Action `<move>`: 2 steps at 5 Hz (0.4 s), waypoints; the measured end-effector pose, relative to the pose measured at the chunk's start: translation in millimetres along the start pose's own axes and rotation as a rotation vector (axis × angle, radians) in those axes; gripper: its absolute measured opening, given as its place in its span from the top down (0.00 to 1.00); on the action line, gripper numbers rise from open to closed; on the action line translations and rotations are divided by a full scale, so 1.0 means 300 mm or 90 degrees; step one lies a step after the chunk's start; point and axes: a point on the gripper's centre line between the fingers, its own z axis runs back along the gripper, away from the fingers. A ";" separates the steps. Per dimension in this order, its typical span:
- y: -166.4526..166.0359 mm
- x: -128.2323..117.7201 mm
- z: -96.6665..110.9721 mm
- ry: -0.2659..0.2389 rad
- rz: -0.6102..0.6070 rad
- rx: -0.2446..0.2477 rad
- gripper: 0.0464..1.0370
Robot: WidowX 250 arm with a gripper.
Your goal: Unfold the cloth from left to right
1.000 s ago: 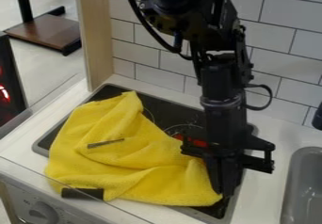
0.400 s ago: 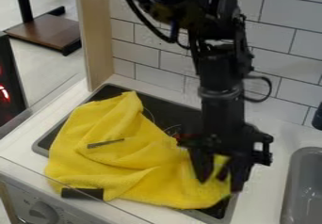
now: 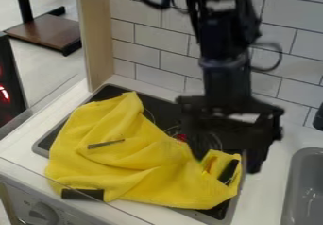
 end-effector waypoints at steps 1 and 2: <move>0.009 -0.017 0.070 -0.035 0.009 0.035 0.04; 0.006 -0.014 0.076 -0.039 0.012 0.034 0.04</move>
